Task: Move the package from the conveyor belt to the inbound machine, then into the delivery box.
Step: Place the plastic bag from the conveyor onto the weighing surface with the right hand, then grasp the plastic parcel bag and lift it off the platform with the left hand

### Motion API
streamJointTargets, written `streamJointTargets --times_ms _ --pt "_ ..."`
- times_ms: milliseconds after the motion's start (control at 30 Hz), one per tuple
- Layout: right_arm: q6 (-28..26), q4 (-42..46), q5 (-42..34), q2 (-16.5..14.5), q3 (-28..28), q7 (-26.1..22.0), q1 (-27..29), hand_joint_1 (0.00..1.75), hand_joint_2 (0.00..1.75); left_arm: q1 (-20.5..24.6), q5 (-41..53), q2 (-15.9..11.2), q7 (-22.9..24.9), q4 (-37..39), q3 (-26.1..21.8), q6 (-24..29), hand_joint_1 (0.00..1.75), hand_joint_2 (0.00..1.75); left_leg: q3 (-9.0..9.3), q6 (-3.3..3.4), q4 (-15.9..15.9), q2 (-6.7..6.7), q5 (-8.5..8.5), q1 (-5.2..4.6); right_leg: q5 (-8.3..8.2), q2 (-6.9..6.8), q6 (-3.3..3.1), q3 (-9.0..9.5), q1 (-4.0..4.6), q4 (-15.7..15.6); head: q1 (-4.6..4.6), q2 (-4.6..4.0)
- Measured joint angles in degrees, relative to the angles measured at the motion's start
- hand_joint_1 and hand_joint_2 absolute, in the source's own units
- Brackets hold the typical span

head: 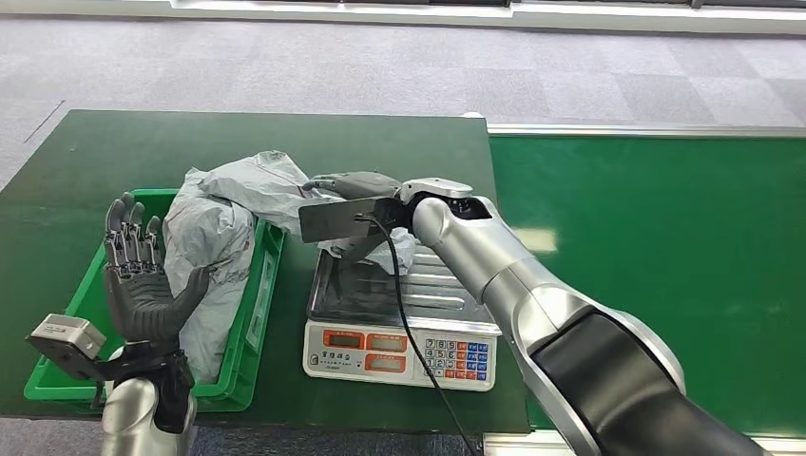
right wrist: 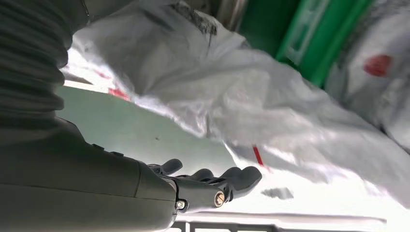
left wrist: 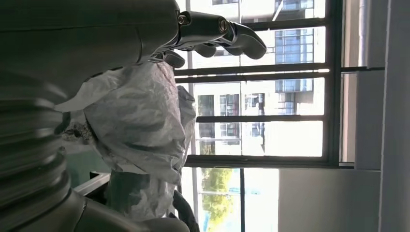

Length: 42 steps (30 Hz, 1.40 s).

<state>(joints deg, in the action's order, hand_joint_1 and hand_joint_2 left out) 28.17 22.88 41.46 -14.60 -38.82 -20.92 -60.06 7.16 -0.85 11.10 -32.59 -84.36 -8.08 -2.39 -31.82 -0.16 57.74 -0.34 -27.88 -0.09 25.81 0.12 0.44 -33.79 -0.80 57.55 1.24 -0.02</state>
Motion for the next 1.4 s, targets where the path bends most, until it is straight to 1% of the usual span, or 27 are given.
streamJointTargets --times_ms 100,167,267,333,400,467,533,567,633,700,733,833,933,1000,1067,1133,1267,1400 --pt "-0.5 1.4 -2.3 1.4 0.0 -2.8 0.2 0.0 1.75 0.3 2.0 -0.1 -0.3 -0.6 0.6 1.1 0.0 1.75 0.02 0.0 0.0 0.05 0.0 0.0 -0.01 0.06 0.0 -0.01 0.0 0.0 -0.01 -0.01" --pt "-1.5 3.2 -5.8 2.5 0.4 -5.9 1.1 0.0 1.75 0.7 4.6 -0.4 -0.6 -0.8 1.5 2.2 0.0 1.75 0.03 0.0 0.0 0.04 0.0 -0.01 -0.01 0.05 0.0 -0.02 0.0 0.0 0.0 0.0" --pt "-0.5 9.2 -13.1 6.1 2.8 -12.2 5.2 0.0 1.75 2.2 9.8 -1.3 -0.4 -0.9 4.2 4.6 0.0 1.75 0.08 0.01 0.0 -0.12 -0.01 -0.01 0.0 -0.12 0.0 0.09 0.02 -0.1 0.01 -0.01" --pt "1.7 14.6 -16.9 9.7 5.1 -15.7 9.7 0.0 1.75 3.6 12.6 -2.1 0.2 -0.8 6.4 6.1 0.0 1.75 0.11 0.04 0.0 -0.25 -0.02 0.0 0.0 -0.25 0.01 0.22 0.02 -0.1 0.01 -0.01" --pt "3.0 20.8 -20.4 13.7 7.9 -18.0 15.5 0.0 1.75 4.8 14.7 -3.1 0.7 -0.7 8.1 7.7 0.0 1.75 0.13 0.08 0.0 -0.34 -0.05 0.0 0.01 -0.32 0.01 0.32 0.01 -0.2 0.01 -0.01" --pt "3.5 27.9 -26.6 17.2 11.5 -19.0 22.5 0.0 1.75 6.0 16.9 -4.1 1.5 -0.6 9.3 9.8 0.0 1.75 0.12 0.13 0.0 -0.36 -0.09 -0.01 0.01 -0.32 0.02 0.33 0.01 -0.2 -0.01 -0.01" --pt "2.7 35.2 -34.7 18.8 17.1 -18.4 29.8 0.0 1.75 7.8 20.4 -5.1 3.6 -0.1 10.2 12.3 0.0 1.75 0.08 0.18 0.1 -0.35 -0.14 -0.02 0.01 -0.31 0.02 0.29 0.0 -0.2 -0.02 0.0" --pt "1.5 38.9 -37.9 18.8 20.6 -17.6 33.4 0.0 1.75 9.1 22.9 -5.6 5.7 0.4 10.9 13.2 0.0 1.75 0.06 0.19 0.1 -0.36 -0.15 -0.02 0.02 -0.33 0.04 0.27 0.0 -0.3 -0.02 0.0" --pt "-1.4 45.6 -41.5 18.0 27.8 -15.8 39.7 0.0 1.75 12.6 29.7 -6.8 11.6 2.6 12.8 13.4 0.0 1.75 0.0 0.18 0.1 -0.48 -0.15 -0.03 0.06 -0.46 0.1 0.23 0.0 -0.3 -0.02 0.0" --pt "-2.6 51.3 -43.4 16.8 33.7 -15.2 44.8 0.0 1.75 17.5 37.3 -7.8 17.3 7.4 15.1 11.7 0.0 1.75 -0.04 0.17 0.1 -0.6 -0.13 -0.02 0.08 -0.6 0.13 0.23 0.0 -0.2 -0.02 -0.01" --pt "-2.8 53.7 -43.9 16.2 35.9 -15.3 46.9 0.0 1.75 20.3 41.0 -8.0 19.3 10.9 16.4 10.5 0.0 1.75 -0.04 0.16 0.1 -0.57 -0.12 -0.02 0.07 -0.58 0.13 0.22 0.0 -0.2 -0.01 -0.01" --pt "-3.5 58.9 -44.5 14.8 39.3 -16.4 50.8 0.0 1.75 28.3 50.3 -7.9 22.6 22.5 20.7 7.7 0.0 1.75 0.02 0.15 0.0 -0.12 -0.11 -0.03 -0.05 -0.18 0.13 0.15 -0.03 -0.2 -0.01 0.0" --pt "-4.5 62.2 -44.5 13.8 40.3 -16.6 52.4 0.0 1.75 33.8 56.2 -7.1 24.7 32.7 24.7 6.9 0.0 1.75 0.11 0.15 0.0 0.25 -0.11 -0.03 -0.13 0.18 0.13 0.11 -0.03 -0.2 -0.02 0.0" --pt "-5.4 63.7 -44.1 13.2 40.5 -16.2 52.8 0.0 1.75 36.4 59.9 -6.4 26.4 38.6 27.2 6.5 0.28 1.75 0.13 0.15 0.0 0.29 -0.11 -0.03 -0.14 0.23 0.12 0.1 -0.03 -0.2 -0.02 -0.01" --pt "-5.9 65.0 -44.1 12.6 40.6 -15.8 53.0 0.0 1.75 38.3 62.6 -5.6 27.8 43.7 29.5 6.4 1.15 1.75 0.13 0.15 0.0 0.3 -0.11 -0.03 -0.15 0.23 0.11 0.1 -0.03 -0.2 -0.02 -0.01" --pt "-6.2 66.0 -44.4 12.1 40.8 -15.5 53.3 0.0 1.75 39.7 63.9 -4.7 28.3 47.9 31.1 6.3 1.75 1.75 0.13 0.15 0.0 0.3 -0.11 -0.03 -0.15 0.24 0.11 0.11 -0.03 -0.2 -0.02 0.0" --pt "-6.2 67.5 -44.7 11.4 41.2 -15.3 54.0 0.0 1.75 41.2 64.6 -3.2 28.4 53.7 32.9 5.3 1.75 1.75 0.11 0.15 0.0 0.3 -0.12 -0.03 -0.14 0.23 0.11 0.1 -0.03 -0.2 -0.02 0.0" --pt "-5.9 68.0 -44.7 10.9 41.8 -15.3 54.2 0.0 1.75 42.1 65.1 -2.4 27.8 57.3 33.7 2.4 1.75 1.75 0.11 0.15 0.0 0.31 -0.12 -0.03 -0.14 0.24 0.11 0.1 -0.03 -0.2 -0.02 0.0"
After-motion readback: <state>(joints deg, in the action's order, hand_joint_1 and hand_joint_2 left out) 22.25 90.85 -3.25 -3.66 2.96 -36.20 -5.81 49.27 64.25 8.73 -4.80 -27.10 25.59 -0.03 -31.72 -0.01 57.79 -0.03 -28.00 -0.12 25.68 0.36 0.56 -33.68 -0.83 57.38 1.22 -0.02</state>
